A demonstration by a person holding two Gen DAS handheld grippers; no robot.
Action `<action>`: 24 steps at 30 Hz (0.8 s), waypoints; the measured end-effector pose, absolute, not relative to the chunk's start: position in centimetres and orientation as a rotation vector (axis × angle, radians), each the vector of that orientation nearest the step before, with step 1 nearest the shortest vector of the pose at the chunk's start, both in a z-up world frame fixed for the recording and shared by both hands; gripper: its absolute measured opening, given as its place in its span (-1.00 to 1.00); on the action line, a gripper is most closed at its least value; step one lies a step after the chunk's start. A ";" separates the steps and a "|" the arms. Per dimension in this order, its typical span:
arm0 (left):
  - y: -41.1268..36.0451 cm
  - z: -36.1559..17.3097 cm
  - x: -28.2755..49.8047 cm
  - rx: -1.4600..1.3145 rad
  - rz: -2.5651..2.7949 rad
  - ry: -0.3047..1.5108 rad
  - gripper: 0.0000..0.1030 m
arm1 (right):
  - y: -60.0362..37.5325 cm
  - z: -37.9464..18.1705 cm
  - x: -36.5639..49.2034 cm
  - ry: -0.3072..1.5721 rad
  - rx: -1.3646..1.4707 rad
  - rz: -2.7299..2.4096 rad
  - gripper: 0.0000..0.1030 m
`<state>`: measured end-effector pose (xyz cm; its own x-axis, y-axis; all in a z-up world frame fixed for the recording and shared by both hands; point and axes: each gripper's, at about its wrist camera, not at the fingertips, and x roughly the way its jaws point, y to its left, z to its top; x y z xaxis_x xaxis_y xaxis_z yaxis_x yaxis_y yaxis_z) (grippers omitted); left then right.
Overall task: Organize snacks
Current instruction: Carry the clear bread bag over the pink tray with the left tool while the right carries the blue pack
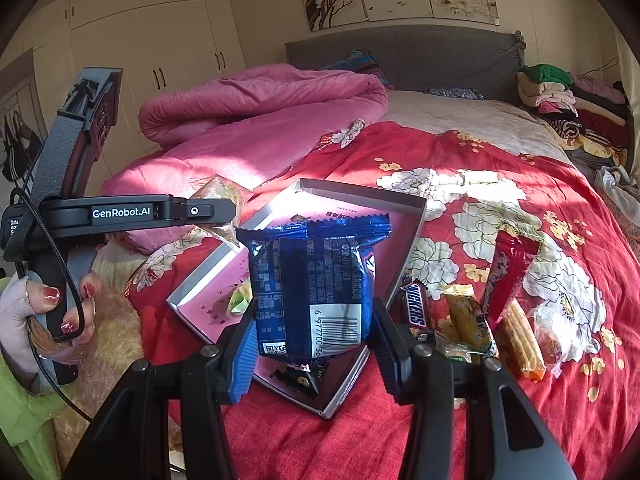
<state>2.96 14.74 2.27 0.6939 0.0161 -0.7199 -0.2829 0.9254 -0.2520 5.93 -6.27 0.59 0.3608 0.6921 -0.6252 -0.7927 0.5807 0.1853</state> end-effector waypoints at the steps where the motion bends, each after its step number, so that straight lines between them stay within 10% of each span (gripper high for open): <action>1: 15.0 2.1 3.0 -0.365 0.180 0.798 -0.30 | -6.0 0.5 5.8 0.725 -0.163 0.967 0.00; 24: 16.4 -2.6 4.3 -0.382 0.231 0.972 -0.30 | -1.5 -1.5 4.9 0.762 -0.254 1.029 0.00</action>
<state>4.35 16.39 -2.59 0.5469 0.0212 -0.8369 -0.3585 0.9093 -0.2113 4.86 -1.55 -1.46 0.2904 0.6768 -0.6765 -0.8446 0.5136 0.1512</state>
